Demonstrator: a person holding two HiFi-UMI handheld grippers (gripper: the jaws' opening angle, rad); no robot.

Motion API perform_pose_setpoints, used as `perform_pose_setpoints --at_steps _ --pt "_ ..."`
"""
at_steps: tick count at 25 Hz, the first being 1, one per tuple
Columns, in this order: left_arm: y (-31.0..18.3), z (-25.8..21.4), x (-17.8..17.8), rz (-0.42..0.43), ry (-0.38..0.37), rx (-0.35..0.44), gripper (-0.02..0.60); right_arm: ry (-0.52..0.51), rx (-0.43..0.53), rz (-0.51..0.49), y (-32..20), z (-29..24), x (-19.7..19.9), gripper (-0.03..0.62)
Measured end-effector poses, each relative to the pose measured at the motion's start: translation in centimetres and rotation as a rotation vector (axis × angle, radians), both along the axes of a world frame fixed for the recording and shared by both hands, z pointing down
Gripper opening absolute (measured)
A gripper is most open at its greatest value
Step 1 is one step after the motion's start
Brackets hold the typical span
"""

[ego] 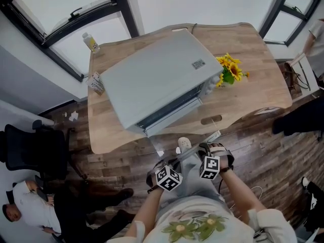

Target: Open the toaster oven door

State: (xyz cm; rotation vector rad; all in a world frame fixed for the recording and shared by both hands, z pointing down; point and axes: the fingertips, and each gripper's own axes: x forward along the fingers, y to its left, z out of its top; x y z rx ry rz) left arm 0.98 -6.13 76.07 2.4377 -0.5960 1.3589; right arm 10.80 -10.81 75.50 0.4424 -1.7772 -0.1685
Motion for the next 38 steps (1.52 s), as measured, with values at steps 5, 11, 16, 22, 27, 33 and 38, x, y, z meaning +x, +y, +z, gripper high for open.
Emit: perform_pose_setpoints --at_steps 5,11,16,22,27,33,38 --pt "-0.1 -1.1 0.2 -0.048 0.057 -0.032 0.071 -0.087 -0.062 0.13 0.1 -0.4 -0.1 0.132" --pt "-2.5 -7.0 0.0 -0.205 0.253 0.034 0.069 -0.413 -0.073 0.417 -0.7 -6.1 -0.2 0.092" --pt "-4.6 -14.3 -1.3 -0.343 0.43 0.159 0.005 -0.579 0.092 0.479 -1.0 -12.4 -0.3 0.0" --pt "-4.3 -21.1 -2.2 -0.427 0.573 0.289 0.005 -0.856 0.179 0.555 0.3 -19.8 -1.2 0.0" --pt "-3.2 -24.7 -2.1 -0.429 0.623 0.37 0.005 -0.918 0.256 0.559 1.6 -23.8 -1.5 -0.002" --pt "-1.5 -26.8 -1.7 -0.41 0.634 0.415 0.005 -0.967 0.297 0.576 3.2 -26.3 -1.6 -0.002" --pt "-0.1 -27.1 -1.5 -0.394 0.627 0.42 0.005 -0.976 0.297 0.592 4.5 -26.6 -1.7 -0.002"
